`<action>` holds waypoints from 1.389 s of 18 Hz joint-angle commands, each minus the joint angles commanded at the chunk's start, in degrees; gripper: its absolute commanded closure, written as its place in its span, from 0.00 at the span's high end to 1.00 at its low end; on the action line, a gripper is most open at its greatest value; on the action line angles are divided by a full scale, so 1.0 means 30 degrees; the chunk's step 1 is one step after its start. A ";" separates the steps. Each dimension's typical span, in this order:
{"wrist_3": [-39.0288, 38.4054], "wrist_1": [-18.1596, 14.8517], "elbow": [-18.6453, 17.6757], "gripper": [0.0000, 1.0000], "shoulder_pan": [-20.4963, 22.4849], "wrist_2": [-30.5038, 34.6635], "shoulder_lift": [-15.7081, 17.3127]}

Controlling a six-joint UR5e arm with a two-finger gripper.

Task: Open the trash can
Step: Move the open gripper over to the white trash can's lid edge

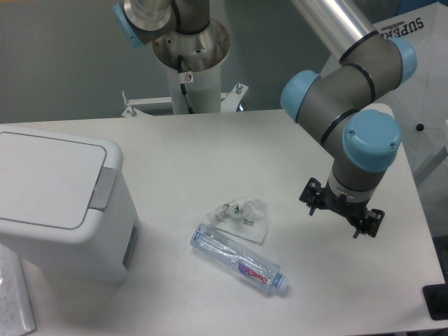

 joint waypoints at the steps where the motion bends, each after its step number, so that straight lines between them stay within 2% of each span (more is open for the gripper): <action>1: 0.0088 0.0029 -0.0058 1.00 0.0000 -0.0029 0.0000; 7: -0.0145 -0.0088 -0.0059 1.00 -0.0263 -0.0233 0.0234; 9: -0.0233 -0.0292 -0.0233 1.00 -0.0264 -0.0962 0.0380; 14: -0.1228 -0.0820 -0.1902 1.00 -0.0234 -0.2488 0.2458; 19: -0.6174 -0.0879 -0.2315 1.00 -0.0321 -0.6234 0.3485; 22: -0.6678 -0.0908 -0.2227 1.00 -0.1169 -0.6679 0.4012; 25: -0.7555 -0.0733 -0.2139 1.00 -0.1990 -0.7496 0.4072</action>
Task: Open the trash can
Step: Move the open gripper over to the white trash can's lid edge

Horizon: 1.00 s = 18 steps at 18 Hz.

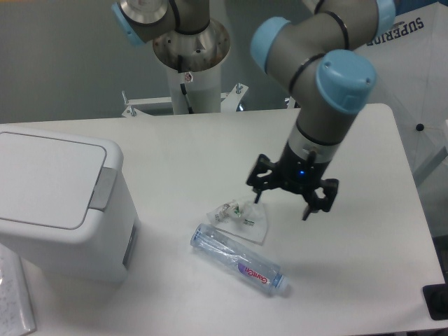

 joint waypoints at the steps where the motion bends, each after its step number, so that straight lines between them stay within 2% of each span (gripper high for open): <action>1: -0.0264 0.0030 0.0117 1.00 -0.0059 -0.0497 0.0058; 3: -0.0558 0.0030 0.0293 1.00 -0.0148 -0.1551 0.0409; 7: -0.2722 0.0029 0.0674 1.00 -0.0322 -0.3282 0.1287; 9: -0.2991 0.0089 0.0937 1.00 -0.0761 -0.4042 0.1348; 12: -0.2904 0.0205 0.0705 1.00 -0.1026 -0.5272 0.1553; 16: -0.3136 0.1988 0.0704 1.00 -0.1698 -0.5951 0.1524; 18: -0.3953 0.2315 0.0675 1.00 -0.2285 -0.6038 0.1407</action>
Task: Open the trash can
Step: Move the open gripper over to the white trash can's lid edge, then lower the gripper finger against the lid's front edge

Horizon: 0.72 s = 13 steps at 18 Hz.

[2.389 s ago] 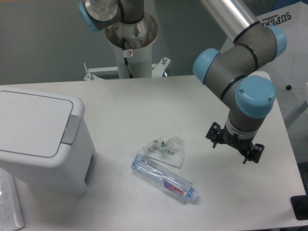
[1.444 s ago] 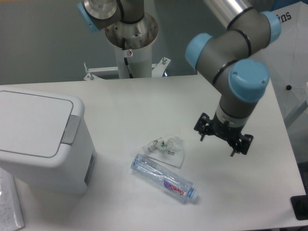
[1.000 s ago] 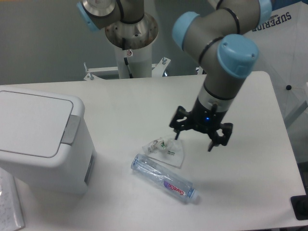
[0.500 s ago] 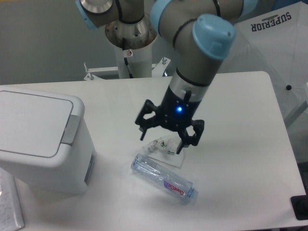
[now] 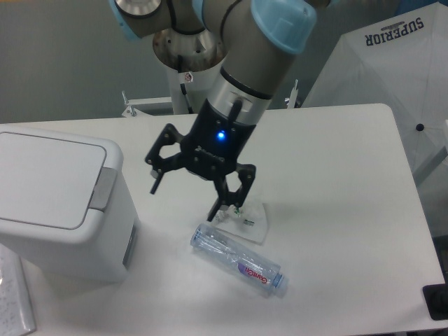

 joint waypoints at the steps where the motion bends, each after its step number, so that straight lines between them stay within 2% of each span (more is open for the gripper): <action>1: -0.0527 0.0001 0.0000 1.00 -0.0060 0.0000 -0.0059; 5: -0.1615 0.0381 -0.0087 1.00 -0.0734 -0.0206 -0.0147; 8: -0.1412 0.0556 -0.0818 1.00 -0.0764 -0.0089 0.0145; 11: -0.1440 0.2249 -0.2017 1.00 -0.0793 -0.0088 0.0525; 13: -0.1441 0.3365 -0.3362 1.00 -0.0822 -0.0001 0.1168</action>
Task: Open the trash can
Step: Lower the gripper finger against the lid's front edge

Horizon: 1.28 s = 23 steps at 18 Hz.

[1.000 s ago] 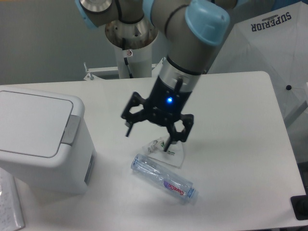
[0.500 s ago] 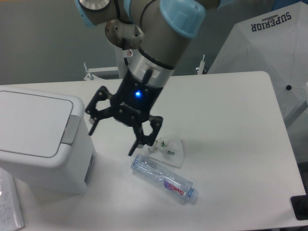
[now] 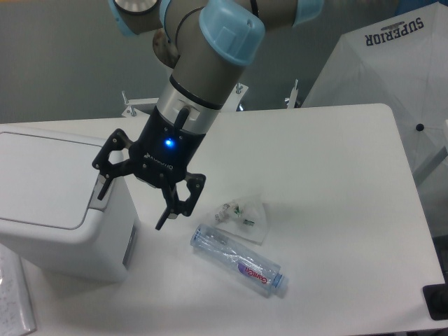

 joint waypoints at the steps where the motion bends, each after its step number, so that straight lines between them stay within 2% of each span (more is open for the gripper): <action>1: 0.0000 0.0208 -0.0645 1.00 0.0000 0.0001 0.0322; 3: -0.0087 0.0386 -0.1382 1.00 0.0000 0.0001 0.0559; 23: -0.0059 0.0591 -0.1531 1.00 -0.0088 0.1026 0.0209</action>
